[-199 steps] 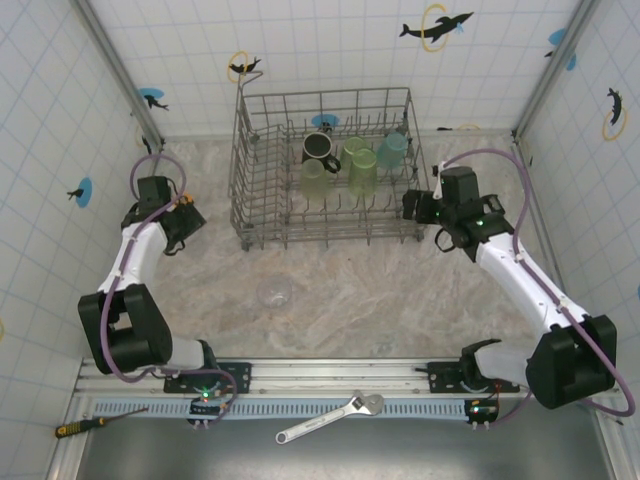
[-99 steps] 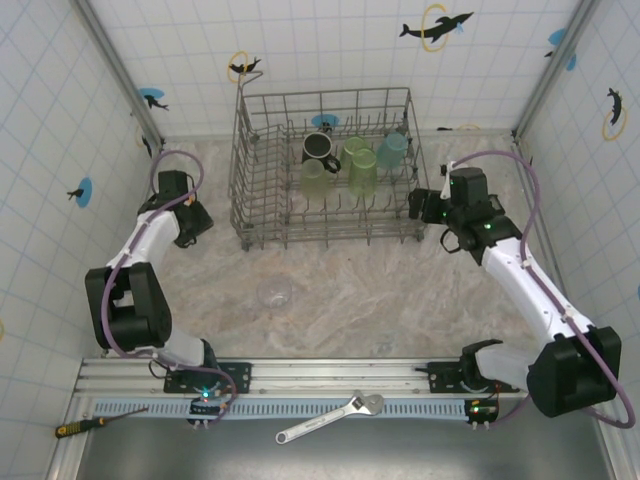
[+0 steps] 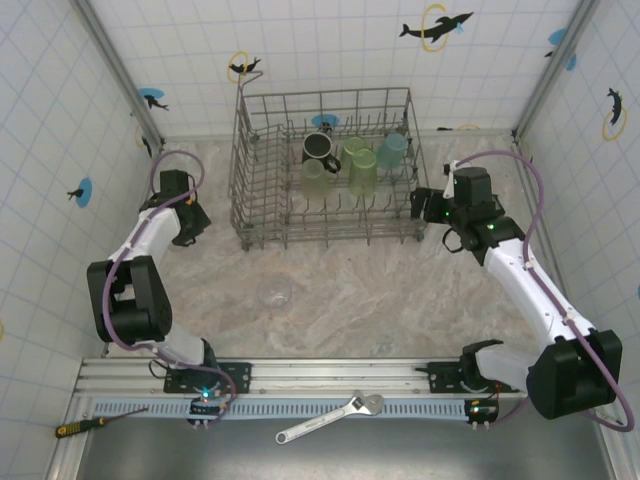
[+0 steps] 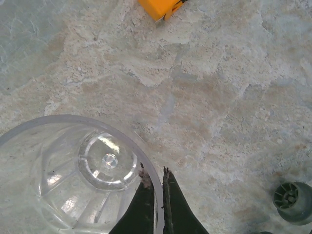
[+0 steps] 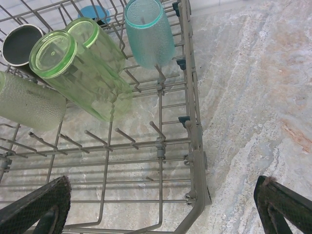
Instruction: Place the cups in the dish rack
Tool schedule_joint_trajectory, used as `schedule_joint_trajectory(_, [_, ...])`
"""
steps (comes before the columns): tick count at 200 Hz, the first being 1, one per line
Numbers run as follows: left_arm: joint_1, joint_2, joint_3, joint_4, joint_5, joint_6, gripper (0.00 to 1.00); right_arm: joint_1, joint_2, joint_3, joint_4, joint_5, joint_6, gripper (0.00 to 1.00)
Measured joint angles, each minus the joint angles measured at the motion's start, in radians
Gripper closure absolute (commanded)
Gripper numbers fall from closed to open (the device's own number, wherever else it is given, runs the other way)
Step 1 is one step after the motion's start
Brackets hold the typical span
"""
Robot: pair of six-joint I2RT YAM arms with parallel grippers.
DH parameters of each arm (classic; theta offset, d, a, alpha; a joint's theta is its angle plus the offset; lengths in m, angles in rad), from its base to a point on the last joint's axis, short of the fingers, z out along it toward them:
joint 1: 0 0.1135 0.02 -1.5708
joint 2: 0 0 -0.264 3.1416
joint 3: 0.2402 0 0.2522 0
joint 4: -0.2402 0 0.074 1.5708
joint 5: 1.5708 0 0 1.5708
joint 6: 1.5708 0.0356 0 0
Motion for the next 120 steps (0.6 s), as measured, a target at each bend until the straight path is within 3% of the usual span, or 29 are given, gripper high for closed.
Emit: schedule_joint_trajectory(120, [0.0,-0.154,-0.021,-0.06,0.023,-0.017,1.0,-0.001,-0.019,-0.029,0.001,-0.037,0.02,0.0])
